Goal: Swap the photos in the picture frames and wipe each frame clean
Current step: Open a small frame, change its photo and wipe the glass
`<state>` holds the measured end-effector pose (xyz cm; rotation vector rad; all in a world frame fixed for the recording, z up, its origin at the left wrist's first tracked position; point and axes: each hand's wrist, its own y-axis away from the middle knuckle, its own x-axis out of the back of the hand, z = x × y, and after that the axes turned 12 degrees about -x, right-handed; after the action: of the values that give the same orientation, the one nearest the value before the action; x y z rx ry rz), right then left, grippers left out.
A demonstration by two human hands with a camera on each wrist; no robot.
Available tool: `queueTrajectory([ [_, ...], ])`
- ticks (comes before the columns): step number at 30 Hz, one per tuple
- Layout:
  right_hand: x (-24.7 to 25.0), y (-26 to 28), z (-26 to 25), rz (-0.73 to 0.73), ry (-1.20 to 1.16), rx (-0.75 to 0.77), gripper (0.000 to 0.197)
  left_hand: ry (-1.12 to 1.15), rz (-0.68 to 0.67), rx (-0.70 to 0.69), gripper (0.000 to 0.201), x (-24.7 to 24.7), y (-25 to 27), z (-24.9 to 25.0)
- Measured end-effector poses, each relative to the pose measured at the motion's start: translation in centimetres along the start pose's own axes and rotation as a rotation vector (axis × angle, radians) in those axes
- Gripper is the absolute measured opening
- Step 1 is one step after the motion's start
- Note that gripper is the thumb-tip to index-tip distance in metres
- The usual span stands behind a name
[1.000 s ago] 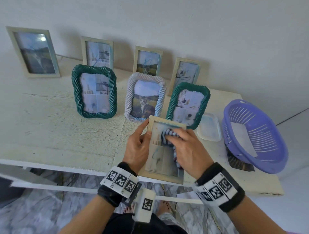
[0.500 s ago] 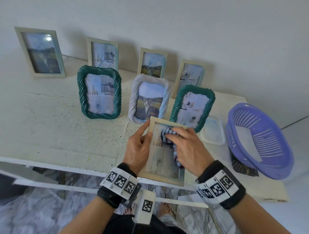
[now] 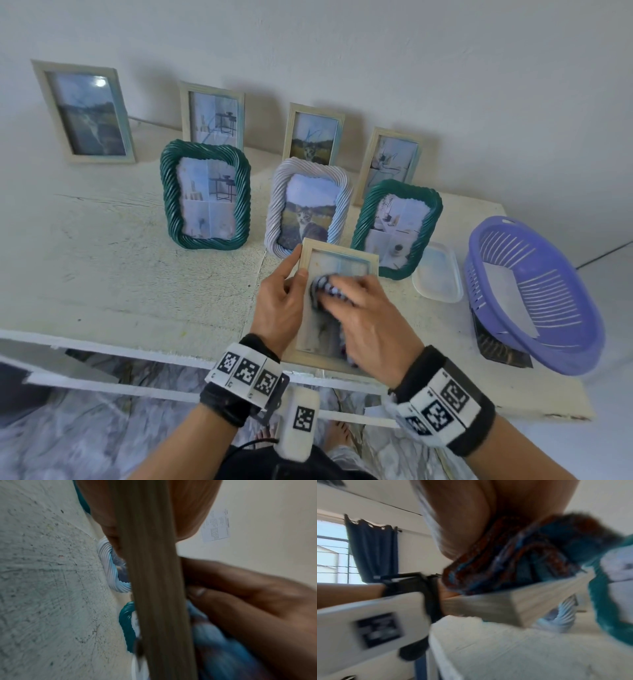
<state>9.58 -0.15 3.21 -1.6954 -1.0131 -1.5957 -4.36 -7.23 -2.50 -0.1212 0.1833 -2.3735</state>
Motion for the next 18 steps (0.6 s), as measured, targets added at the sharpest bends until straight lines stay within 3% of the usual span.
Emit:
queueTrajectory([
  [4, -0.1, 2.2, -1.3, -0.047, -0.123, 0.159, 0.037, 0.04, 0.004, 0.017, 0.04, 0.5, 0.4, 0.0],
  [9, 1.2, -1.6, 1.3, 0.075, -0.063, -0.026, 0.046, 0.039, -0.005, -0.01, 0.054, 0.3, 0.4, -0.8],
  [12, 1.3, -2.1, 1.0, 0.128, -0.017, -0.078, 0.051, 0.03, -0.02, -0.024, 0.049, 0.4, 0.6, -0.4],
  [15, 0.9, -0.4, -0.9, 0.236, -0.094, 0.072, 0.038, -0.022, 0.004, -0.065, 0.04, 0.7, 0.6, -0.1],
  [18, 0.7, 0.4, -1.4, 0.198, -0.169, 0.195, 0.04, -0.028, 0.013, -0.071, 0.041, 0.8, 0.5, -0.1],
])
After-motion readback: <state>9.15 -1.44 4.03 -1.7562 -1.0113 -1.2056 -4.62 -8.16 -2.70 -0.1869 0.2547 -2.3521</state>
